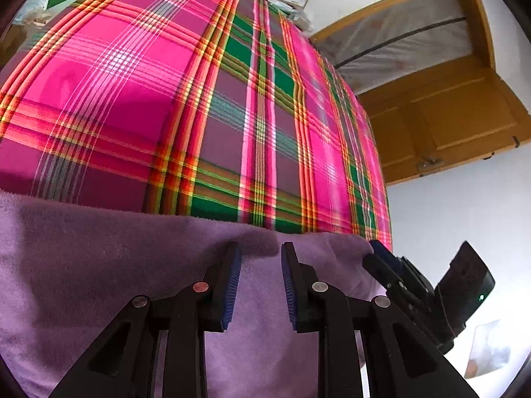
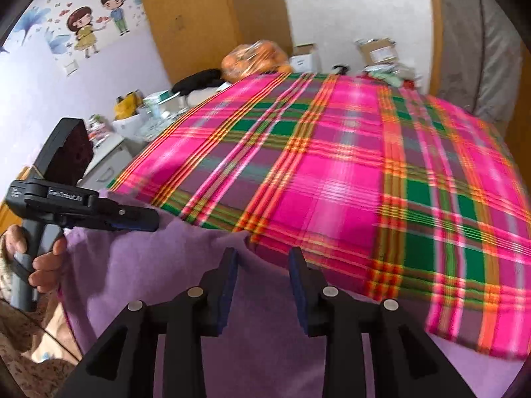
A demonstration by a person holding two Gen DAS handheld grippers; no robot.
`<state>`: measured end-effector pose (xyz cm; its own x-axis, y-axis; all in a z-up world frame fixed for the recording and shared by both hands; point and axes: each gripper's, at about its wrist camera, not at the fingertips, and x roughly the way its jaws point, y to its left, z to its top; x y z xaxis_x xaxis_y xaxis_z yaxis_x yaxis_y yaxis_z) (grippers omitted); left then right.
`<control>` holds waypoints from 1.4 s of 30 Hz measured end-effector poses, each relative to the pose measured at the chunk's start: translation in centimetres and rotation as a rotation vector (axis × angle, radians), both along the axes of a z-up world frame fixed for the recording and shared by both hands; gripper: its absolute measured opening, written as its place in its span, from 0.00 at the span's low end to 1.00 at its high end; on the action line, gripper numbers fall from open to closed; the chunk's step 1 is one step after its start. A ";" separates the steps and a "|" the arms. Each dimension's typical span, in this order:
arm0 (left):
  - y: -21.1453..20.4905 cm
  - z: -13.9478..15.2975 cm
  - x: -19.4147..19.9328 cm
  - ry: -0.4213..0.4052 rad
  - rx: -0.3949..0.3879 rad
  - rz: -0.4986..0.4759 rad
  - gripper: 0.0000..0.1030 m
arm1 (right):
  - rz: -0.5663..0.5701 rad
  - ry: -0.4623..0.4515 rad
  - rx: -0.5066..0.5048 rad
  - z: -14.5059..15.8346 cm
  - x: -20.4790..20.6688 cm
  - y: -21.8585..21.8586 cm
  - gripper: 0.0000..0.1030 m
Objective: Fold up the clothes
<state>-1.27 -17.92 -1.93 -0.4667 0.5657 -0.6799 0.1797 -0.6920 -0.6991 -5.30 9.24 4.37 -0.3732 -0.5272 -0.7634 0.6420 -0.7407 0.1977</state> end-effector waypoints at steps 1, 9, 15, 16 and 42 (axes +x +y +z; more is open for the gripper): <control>0.0 -0.1 0.0 0.002 -0.004 -0.003 0.23 | 0.013 -0.012 -0.004 -0.1 0.1 0.0 0.31; 0.5 -0.3 0.6 0.013 -0.012 -0.004 0.24 | 0.091 -0.044 -0.056 -0.4 1.1 -0.4 0.07; 1.0 0.7 0.7 0.049 -0.025 -0.017 0.24 | 0.126 -0.042 -0.084 0.1 3.5 -0.3 0.04; 1.1 0.8 0.7 0.055 -0.025 -0.020 0.24 | 0.130 -0.047 -0.086 0.1 4.0 -0.3 0.04; 2.8 0.5 -0.2 0.053 -0.033 -0.064 0.24 | -0.012 -0.032 -0.034 0.9 1.6 2.1 0.26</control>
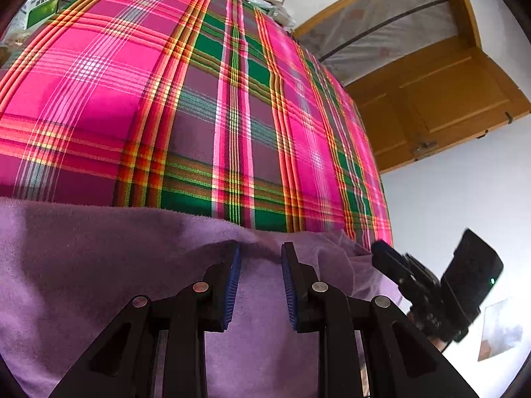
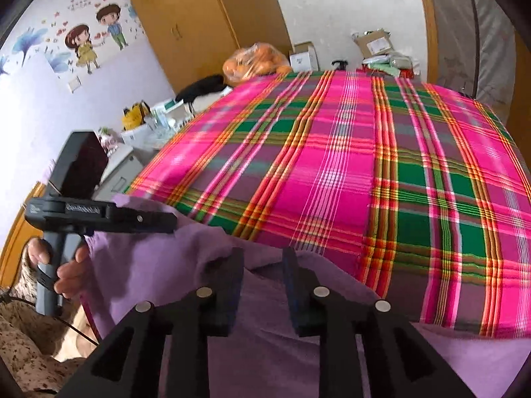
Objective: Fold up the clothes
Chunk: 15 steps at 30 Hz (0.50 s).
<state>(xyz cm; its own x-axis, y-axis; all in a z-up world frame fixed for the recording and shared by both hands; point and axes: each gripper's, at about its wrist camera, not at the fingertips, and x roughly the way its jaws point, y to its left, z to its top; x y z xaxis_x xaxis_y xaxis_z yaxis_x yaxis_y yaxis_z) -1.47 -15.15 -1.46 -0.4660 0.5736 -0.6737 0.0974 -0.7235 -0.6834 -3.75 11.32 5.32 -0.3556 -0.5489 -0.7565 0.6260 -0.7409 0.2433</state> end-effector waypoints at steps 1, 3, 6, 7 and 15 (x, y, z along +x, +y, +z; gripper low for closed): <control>0.0 0.0 0.0 0.000 0.001 0.000 0.24 | 0.022 0.012 0.027 -0.2 0.1 -0.5 0.27; 0.0 0.0 -0.2 -0.003 0.002 -0.001 0.24 | 0.048 0.034 0.081 -0.7 0.4 -1.4 0.31; 0.1 0.1 -0.4 -0.004 0.003 -0.003 0.24 | 0.095 0.036 0.118 -1.3 0.8 -2.0 0.36; 0.1 0.2 -0.5 -0.004 0.002 -0.005 0.24 | 0.103 0.033 0.122 -1.4 0.8 -2.1 0.37; 0.5 0.7 -1.5 -0.010 0.013 -0.017 0.24 | 0.099 -0.016 0.147 -2.6 -1.0 -3.8 0.39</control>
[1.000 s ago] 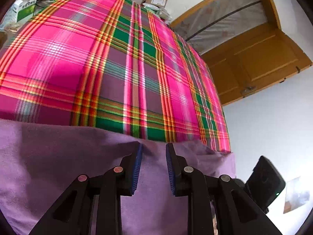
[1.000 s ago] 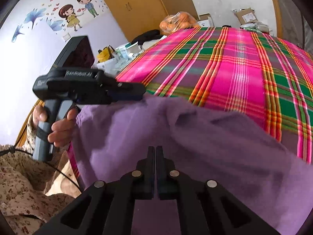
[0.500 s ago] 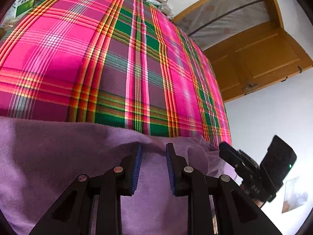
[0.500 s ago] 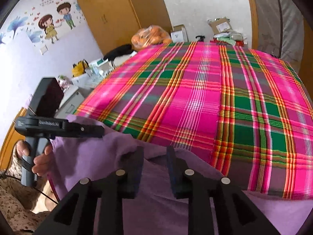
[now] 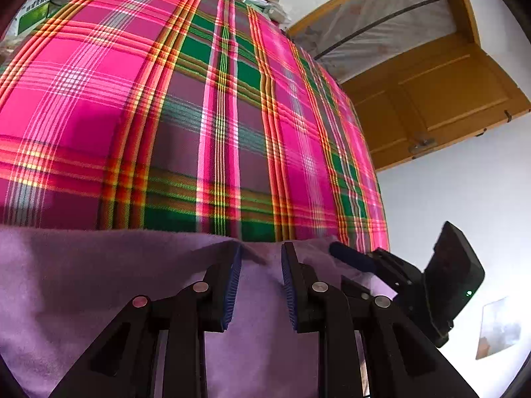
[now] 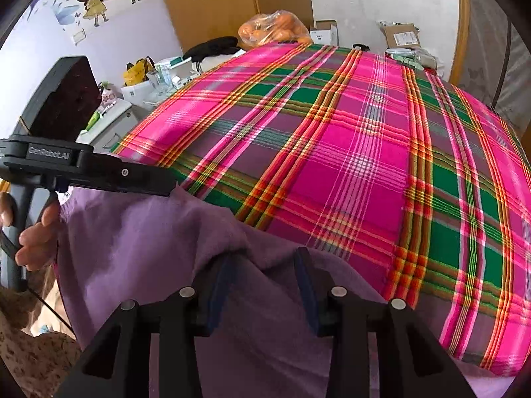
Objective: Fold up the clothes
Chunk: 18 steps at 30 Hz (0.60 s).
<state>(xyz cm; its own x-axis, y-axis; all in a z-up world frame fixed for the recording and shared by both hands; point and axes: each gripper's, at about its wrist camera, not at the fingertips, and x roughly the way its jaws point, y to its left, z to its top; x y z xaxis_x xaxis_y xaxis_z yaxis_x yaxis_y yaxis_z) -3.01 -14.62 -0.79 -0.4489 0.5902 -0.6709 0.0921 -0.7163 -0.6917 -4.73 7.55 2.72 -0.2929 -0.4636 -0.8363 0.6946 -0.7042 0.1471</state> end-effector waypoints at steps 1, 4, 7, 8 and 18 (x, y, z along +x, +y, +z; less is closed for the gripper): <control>0.0 0.0 -0.2 -0.003 0.003 -0.001 0.24 | 0.003 -0.001 0.005 0.0 -0.2 -0.2 0.39; 0.1 0.2 -0.9 -0.006 0.005 -0.007 0.24 | 0.006 -0.009 0.006 0.0 -1.1 -0.6 0.39; 0.1 0.4 -1.7 -0.004 0.011 -0.008 0.24 | -0.001 -0.007 0.000 0.2 -2.1 -0.8 0.39; 0.1 0.5 -1.9 -0.003 0.012 -0.010 0.24 | -0.002 -0.004 -0.001 0.2 -2.3 -0.8 0.39; 0.2 0.0 -4.2 -0.028 0.020 -0.024 0.24 | 0.083 -0.014 0.023 -0.3 -3.7 -2.0 0.38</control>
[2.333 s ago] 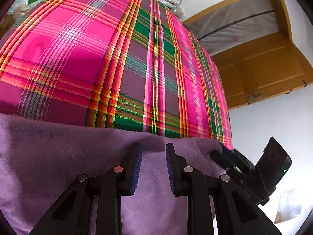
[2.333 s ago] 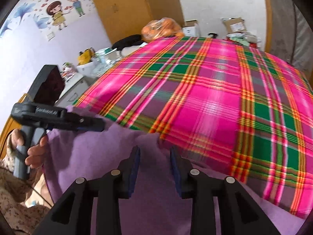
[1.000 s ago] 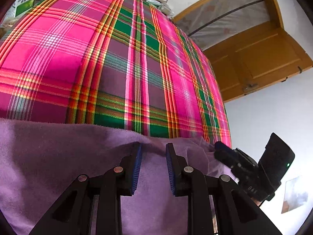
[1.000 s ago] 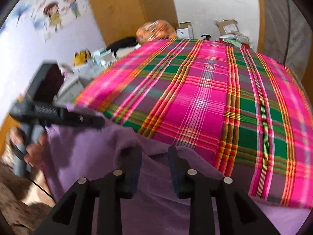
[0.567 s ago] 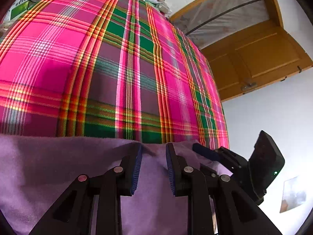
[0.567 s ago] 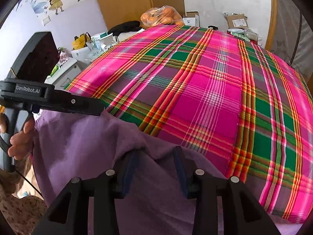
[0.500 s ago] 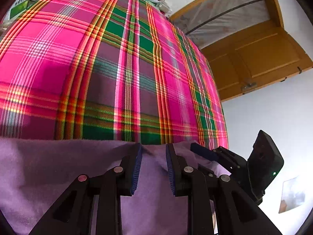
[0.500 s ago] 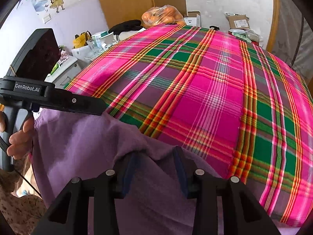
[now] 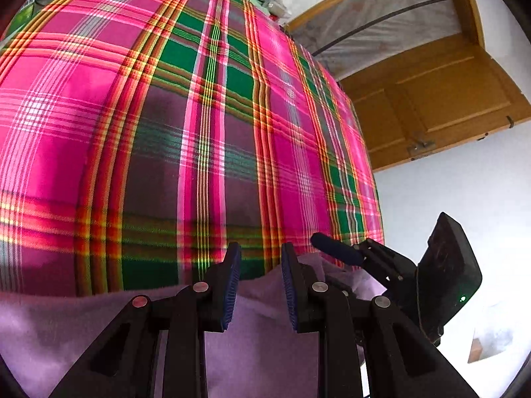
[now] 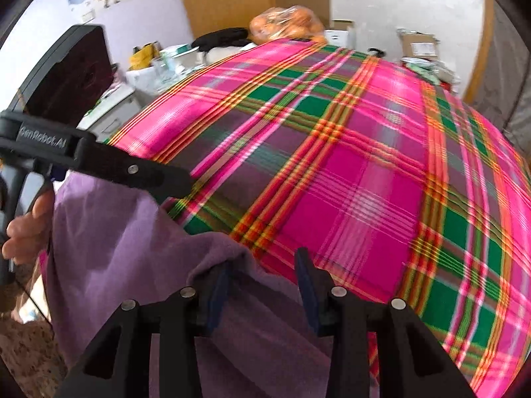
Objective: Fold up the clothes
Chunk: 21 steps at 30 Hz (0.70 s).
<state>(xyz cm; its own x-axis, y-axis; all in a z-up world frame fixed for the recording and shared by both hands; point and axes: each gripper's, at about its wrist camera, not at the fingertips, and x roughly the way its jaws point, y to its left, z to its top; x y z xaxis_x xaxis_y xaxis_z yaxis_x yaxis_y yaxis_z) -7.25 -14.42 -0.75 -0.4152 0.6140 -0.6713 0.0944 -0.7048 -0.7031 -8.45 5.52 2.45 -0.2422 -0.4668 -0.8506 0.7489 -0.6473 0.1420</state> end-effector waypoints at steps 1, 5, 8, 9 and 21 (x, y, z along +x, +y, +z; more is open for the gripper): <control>0.0 0.0 -0.2 -0.002 0.001 -0.002 0.23 | 0.013 -0.012 -0.004 -0.1 -0.2 -0.1 0.38; 0.3 -0.3 -0.6 -0.008 0.006 -0.015 0.23 | 0.054 -0.073 -0.071 -0.1 -0.7 0.1 0.04; 0.3 -0.5 -0.9 -0.016 0.011 -0.017 0.23 | 0.045 -0.062 -0.080 0.2 -1.1 0.1 0.04; 0.3 -0.6 -1.0 -0.018 0.012 -0.017 0.24 | 0.035 -0.067 -0.089 0.2 -1.4 0.0 0.04; 0.8 -0.8 -1.4 -0.018 0.007 -0.034 0.23 | -0.034 -0.197 -0.142 -1.3 -3.7 0.4 0.04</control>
